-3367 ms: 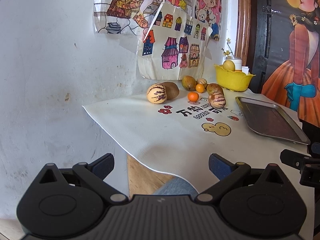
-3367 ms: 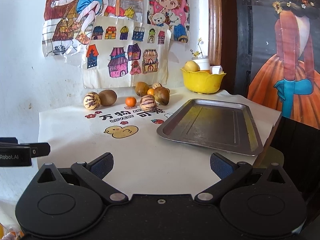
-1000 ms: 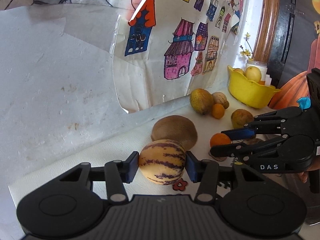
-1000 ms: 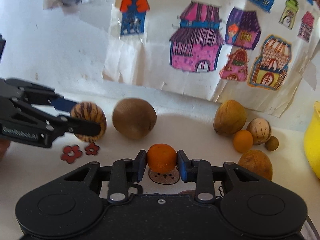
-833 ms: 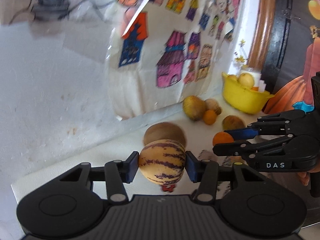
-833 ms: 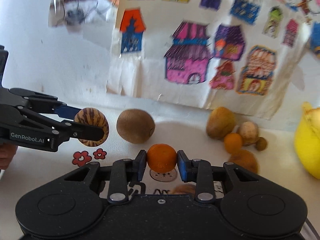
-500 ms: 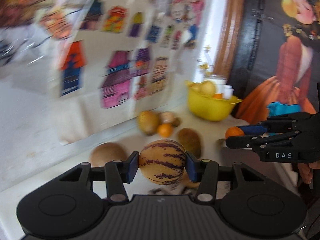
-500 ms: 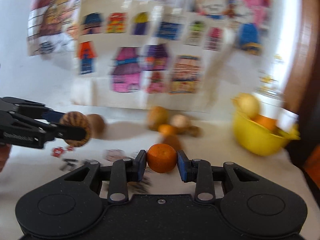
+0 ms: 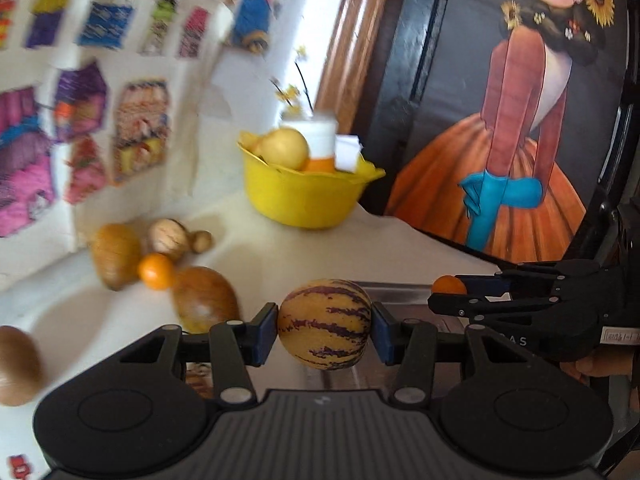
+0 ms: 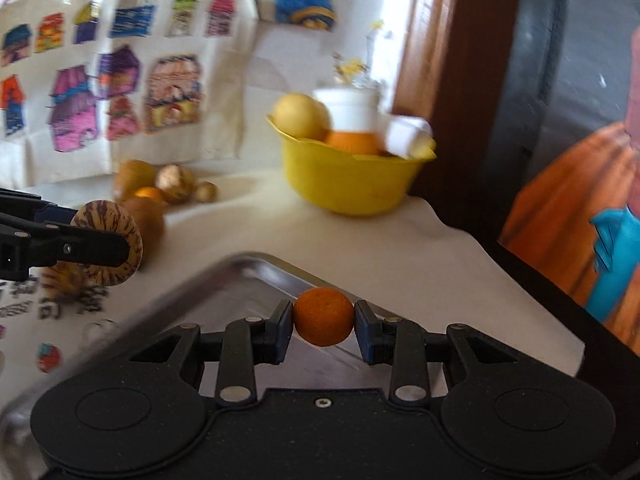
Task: Organize fruits
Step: 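Carry the pepino and orange to the metal tray and release both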
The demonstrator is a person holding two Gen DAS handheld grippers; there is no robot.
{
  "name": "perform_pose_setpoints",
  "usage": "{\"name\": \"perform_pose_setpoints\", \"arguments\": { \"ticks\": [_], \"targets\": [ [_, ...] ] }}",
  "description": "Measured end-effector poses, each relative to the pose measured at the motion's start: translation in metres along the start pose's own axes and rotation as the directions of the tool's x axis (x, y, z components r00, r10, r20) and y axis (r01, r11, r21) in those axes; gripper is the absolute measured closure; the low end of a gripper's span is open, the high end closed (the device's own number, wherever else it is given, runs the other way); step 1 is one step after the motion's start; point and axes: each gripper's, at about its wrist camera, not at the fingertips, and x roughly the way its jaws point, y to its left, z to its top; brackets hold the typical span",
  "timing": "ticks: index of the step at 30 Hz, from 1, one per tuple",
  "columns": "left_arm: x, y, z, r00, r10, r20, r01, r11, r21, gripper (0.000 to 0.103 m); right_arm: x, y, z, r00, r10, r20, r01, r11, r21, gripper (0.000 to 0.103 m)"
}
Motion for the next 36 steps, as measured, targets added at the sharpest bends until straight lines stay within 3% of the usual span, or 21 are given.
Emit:
{"name": "perform_pose_setpoints", "arguments": {
  "ticks": [9, 26, 32, 36],
  "targets": [
    [0.045, -0.015, -0.010, 0.999, -0.010, -0.051, 0.013, 0.998, 0.061, 0.050, 0.026, -0.010, -0.015, 0.999, -0.034, -0.029, 0.035, 0.999, 0.026, 0.068],
    [0.056, -0.026, -0.022, 0.996, -0.017, -0.082, 0.024, 0.996, 0.091, 0.049, 0.031, -0.012, -0.022, 0.999, -0.042, -0.024, 0.042, 0.999, 0.014, 0.067],
    [0.057, -0.026, -0.021, 0.996, -0.007, -0.092, 0.016, 0.996, 0.091, 0.049, 0.028, -0.011, -0.023, 0.999, -0.048, -0.024, 0.049, 0.999, 0.017, 0.059],
    [0.051, -0.022, -0.016, 0.997, -0.010, -0.070, 0.013, 0.999, 0.050, 0.031, 0.021, -0.013, -0.023, 0.998, -0.056, -0.017, 0.056, 0.998, 0.024, 0.048]
  ]
}}
